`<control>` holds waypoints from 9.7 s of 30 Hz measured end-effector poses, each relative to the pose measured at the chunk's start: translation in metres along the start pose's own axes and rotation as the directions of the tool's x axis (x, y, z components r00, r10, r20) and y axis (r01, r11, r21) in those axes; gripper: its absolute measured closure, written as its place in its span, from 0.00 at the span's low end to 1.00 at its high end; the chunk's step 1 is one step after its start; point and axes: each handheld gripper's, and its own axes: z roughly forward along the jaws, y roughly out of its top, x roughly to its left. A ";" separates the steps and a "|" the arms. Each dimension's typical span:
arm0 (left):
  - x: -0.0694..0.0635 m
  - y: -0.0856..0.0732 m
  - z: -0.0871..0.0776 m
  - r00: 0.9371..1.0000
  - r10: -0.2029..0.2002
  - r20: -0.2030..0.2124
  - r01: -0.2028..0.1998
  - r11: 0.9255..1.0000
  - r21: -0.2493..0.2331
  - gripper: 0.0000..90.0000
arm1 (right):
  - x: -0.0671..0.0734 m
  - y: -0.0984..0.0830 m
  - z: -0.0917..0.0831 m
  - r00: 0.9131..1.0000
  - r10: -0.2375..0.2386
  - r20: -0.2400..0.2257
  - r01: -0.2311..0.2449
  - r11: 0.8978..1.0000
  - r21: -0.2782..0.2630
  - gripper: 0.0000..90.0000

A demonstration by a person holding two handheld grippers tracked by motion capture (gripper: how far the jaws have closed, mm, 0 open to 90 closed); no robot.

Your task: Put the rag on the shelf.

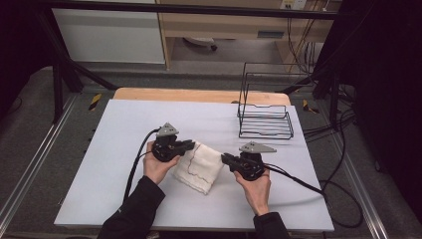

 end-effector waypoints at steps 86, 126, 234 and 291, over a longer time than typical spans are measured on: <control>-0.096 0.122 -0.009 0.992 0.127 -0.021 -0.125 0.902 -0.413 0.92 | -0.029 0.083 -0.130 0.969 -0.112 0.220 0.188 0.914 -0.359 0.94; -0.120 0.218 0.016 0.992 0.121 -0.035 -0.122 0.847 -0.518 0.92 | -0.067 0.160 -0.172 0.929 -0.078 0.361 0.250 0.852 -0.461 0.94; -0.103 0.216 0.085 0.978 0.206 -0.029 -0.201 0.903 -0.379 0.91 | -0.141 0.164 -0.147 0.923 -0.142 0.357 0.270 0.902 -0.338 0.93; -0.110 0.206 0.094 0.960 0.278 0.042 -0.271 0.955 -0.122 1.00 | -0.142 0.113 -0.143 0.940 -0.174 0.294 0.255 0.931 -0.263 0.87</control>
